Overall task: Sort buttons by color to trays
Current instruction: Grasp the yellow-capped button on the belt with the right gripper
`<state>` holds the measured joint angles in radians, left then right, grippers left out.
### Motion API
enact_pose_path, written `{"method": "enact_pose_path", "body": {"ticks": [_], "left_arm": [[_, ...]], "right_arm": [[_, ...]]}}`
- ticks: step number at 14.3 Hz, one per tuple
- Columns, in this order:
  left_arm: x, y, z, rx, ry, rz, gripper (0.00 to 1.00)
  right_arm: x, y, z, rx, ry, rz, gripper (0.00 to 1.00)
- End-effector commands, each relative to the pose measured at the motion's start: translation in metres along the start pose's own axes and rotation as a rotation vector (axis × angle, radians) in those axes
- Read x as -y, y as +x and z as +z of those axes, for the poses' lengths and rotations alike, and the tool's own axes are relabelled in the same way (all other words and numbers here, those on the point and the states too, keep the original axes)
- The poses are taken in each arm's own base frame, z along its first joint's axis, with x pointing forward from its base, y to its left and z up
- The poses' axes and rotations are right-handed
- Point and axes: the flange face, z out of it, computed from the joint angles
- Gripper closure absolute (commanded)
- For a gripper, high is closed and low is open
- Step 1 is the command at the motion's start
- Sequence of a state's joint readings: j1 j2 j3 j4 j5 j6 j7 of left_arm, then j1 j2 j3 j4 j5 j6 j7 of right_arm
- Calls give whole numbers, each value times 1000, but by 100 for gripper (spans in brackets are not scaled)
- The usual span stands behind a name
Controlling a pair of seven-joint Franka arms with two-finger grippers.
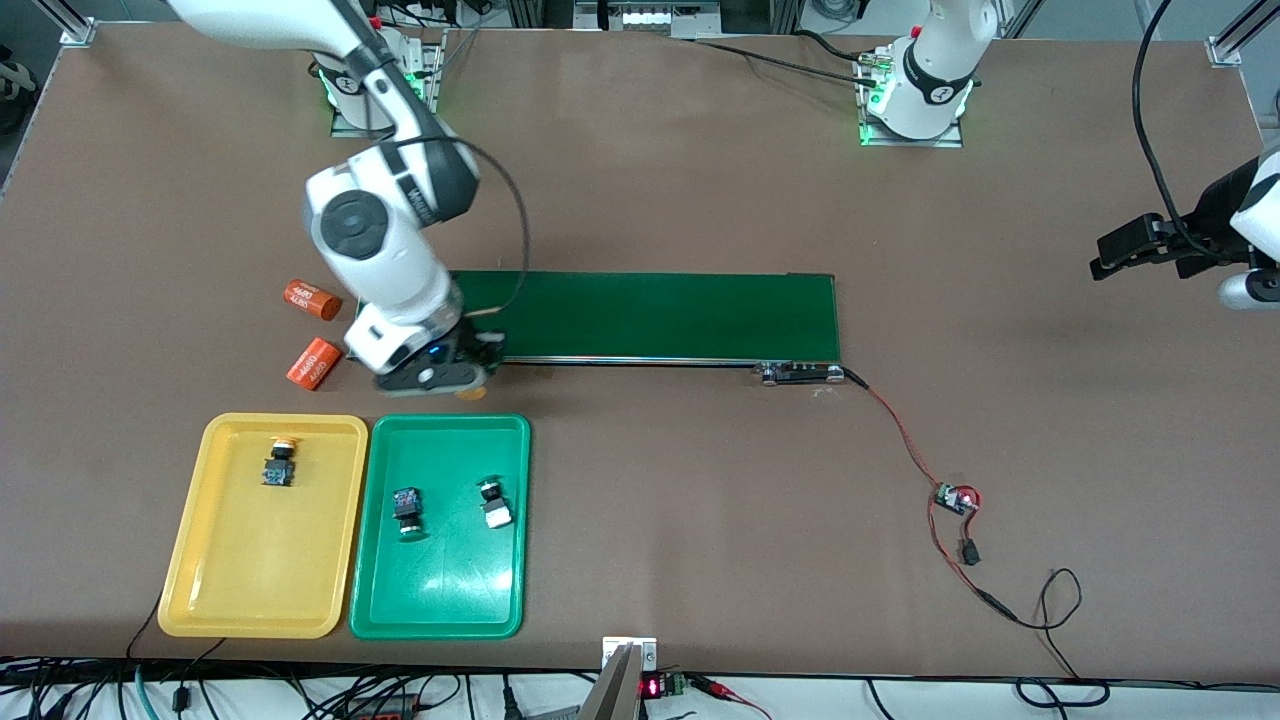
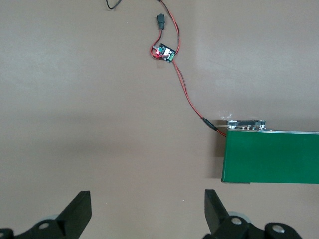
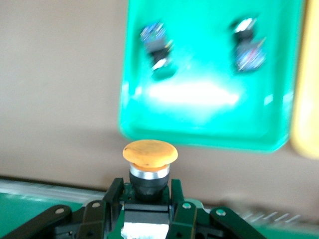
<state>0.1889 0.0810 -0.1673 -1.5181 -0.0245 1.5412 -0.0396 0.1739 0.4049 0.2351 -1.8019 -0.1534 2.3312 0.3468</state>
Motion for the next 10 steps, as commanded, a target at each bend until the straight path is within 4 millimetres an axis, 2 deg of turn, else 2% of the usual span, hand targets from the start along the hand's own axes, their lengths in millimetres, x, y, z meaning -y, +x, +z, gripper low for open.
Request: {"method": "enact_pose_path", "body": {"ticks": [1,3,4,6,8,10], "left_arm": [[10,-3,-3,-14,0,-3,0],[9,-2,-3,-15,0,0,0],[4,-2,-3,-17,0,8,0],[1,-1,-3,-26,-1,14,0],[2,-1,-3,-29,-1,12,0],[4,0,-3,-27,-1,9,0]], "right_arm": [[-79,34,14,-2,-44,-150,98],[-141,47,26,5,-49,-192,97],[-161,52,35,8,-48,-220,97],[-182,59,50,12,-44,-259,97],[-199,55,69,30,-41,-271,97],[-205,58,79,-10,-38,-260,96]]}}
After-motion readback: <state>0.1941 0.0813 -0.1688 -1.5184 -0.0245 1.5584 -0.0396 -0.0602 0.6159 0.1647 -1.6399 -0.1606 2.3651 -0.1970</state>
